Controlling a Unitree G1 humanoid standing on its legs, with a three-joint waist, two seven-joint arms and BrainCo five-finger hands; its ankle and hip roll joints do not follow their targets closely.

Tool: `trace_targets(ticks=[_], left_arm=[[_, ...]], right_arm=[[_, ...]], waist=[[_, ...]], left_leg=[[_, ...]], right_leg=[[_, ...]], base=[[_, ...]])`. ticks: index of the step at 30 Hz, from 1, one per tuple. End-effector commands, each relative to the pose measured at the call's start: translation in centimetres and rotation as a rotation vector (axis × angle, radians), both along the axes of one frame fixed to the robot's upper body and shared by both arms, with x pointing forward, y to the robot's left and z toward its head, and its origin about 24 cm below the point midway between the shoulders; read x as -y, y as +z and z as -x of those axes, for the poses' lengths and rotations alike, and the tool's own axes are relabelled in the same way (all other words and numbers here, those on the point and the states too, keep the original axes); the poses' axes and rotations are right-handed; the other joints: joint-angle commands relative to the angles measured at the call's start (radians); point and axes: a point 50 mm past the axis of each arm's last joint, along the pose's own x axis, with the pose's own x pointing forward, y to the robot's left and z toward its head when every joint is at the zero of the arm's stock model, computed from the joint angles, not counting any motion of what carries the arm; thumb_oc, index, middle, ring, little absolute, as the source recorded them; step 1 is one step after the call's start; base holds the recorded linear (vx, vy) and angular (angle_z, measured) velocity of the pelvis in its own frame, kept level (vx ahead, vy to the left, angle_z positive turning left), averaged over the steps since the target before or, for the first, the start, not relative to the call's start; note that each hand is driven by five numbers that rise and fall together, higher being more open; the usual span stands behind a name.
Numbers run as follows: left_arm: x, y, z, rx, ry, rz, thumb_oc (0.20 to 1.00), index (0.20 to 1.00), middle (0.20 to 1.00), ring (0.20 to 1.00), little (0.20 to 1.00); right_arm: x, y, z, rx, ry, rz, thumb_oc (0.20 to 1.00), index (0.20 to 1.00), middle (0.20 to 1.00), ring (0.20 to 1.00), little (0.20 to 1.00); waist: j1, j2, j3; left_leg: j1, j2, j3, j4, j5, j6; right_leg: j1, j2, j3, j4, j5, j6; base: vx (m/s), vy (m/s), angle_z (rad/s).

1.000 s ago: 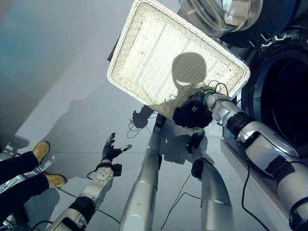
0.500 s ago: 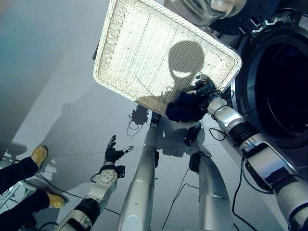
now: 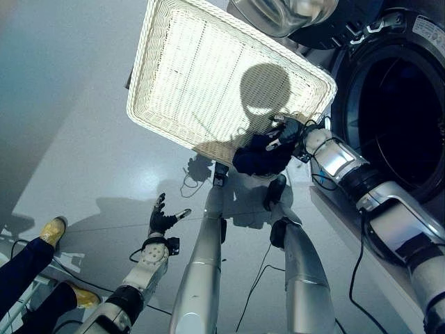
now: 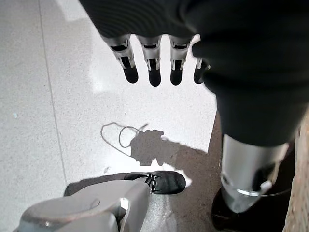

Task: Put the clothes into the washing machine.

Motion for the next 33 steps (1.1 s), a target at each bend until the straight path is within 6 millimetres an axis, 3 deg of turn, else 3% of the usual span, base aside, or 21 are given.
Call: trace_targets(ticks=[1,8,17,19,20,21,29,33], left_arm=[[-0.7,0.3,-0.1,0.006,0.012,-0.016,1.000,1.000,1.000,1.000,1.000],[-0.2,0.3,-0.3,0.008,-0.027,-0.026,1.000,1.000,1.000,1.000,1.000],[0.6,1.0,-1.0,0.033,-0.032,-0.021,1.000,1.000,1.000,1.000,1.000],[0.6,0.9,-1.0,0.030,-0.028,-0.015,1.000,1.000,1.000,1.000,1.000],[0.6,0.9,-1.0,0.029,-0.028,-0.013,1.000,1.000,1.000,1.000,1.000],[0.7,0.8,-1.0,0.031,-0.031,-0.012,1.000,1.000,1.000,1.000,1.000],[0.1,1.6,-1.7,0.040,-0.027,-0.017,1.000,1.000,1.000,1.000,1.000],[-0.4,1.8,-2.0,0.035,-0.019,-0.022,1.000,1.000,1.000,1.000,1.000]], right_arm=[[2.6,-5.2,1.3,-0.310,-0.054,0.212,1.000,1.000,1.000,1.000,1.000],[3.1,-5.3,1.1,-0.457,-0.083,0.356,1.000,1.000,1.000,1.000,1.000],[3.4,-6.7,1.5,-0.603,-0.115,0.337,1.000,1.000,1.000,1.000,1.000],[3.5,-7.0,1.5,-0.603,-0.121,0.330,0.824,0.824,0.824,0.824,0.824],[3.6,-7.1,1.4,-0.601,-0.126,0.328,0.555,0.555,0.555,0.555,0.555],[3.7,-7.2,1.4,-0.601,-0.121,0.326,0.200,0.200,0.200,0.200,0.200],[2.7,-7.9,1.6,-0.614,-0.045,0.148,0.200,0.200,0.200,0.200,0.200],[3.0,-7.8,1.4,-0.565,-0.068,-0.077,0.200,0.200,0.200,0.200,0.200]], waist=[[0.015,0.000,0.027],[0.041,0.014,0.027],[0.053,0.039,0.027],[0.053,0.041,0.027],[0.054,0.044,0.027],[0.056,0.048,0.027],[0.050,0.044,0.027],[0.047,0.039,0.027]], left_leg=[[0.019,-0.077,0.042,-0.025,-0.007,0.017],[0.010,-0.088,0.027,-0.022,-0.006,0.022],[-0.013,-0.107,0.016,-0.013,-0.016,0.031],[-0.014,-0.108,0.014,-0.013,-0.016,0.032],[-0.015,-0.110,0.013,-0.013,-0.016,0.034],[-0.017,-0.111,0.012,-0.013,-0.016,0.035],[-0.015,-0.106,0.003,-0.015,-0.007,0.035],[0.001,-0.105,-0.001,0.002,-0.016,0.039]], right_leg=[[0.084,0.002,-0.008,-0.315,0.261,0.102],[0.083,-0.006,-0.019,-0.327,0.267,0.099],[0.056,-0.020,-0.018,-0.346,0.283,0.101],[0.055,-0.020,-0.018,-0.346,0.284,0.100],[0.053,-0.020,-0.017,-0.346,0.285,0.099],[0.050,-0.020,-0.016,-0.347,0.286,0.099],[0.053,-0.012,-0.004,-0.335,0.277,0.095],[0.067,-0.007,-0.003,-0.303,0.256,0.089]], base=[[0.01,-0.041,0.02],[0.01,-0.024,0.01],[0.01,-0.013,0.05],[0.01,-0.014,0.04],[0.00,-0.002,0.07],[0.00,-0.002,0.10],[0.00,-0.042,0.03],[-0.01,-0.072,0.00]])
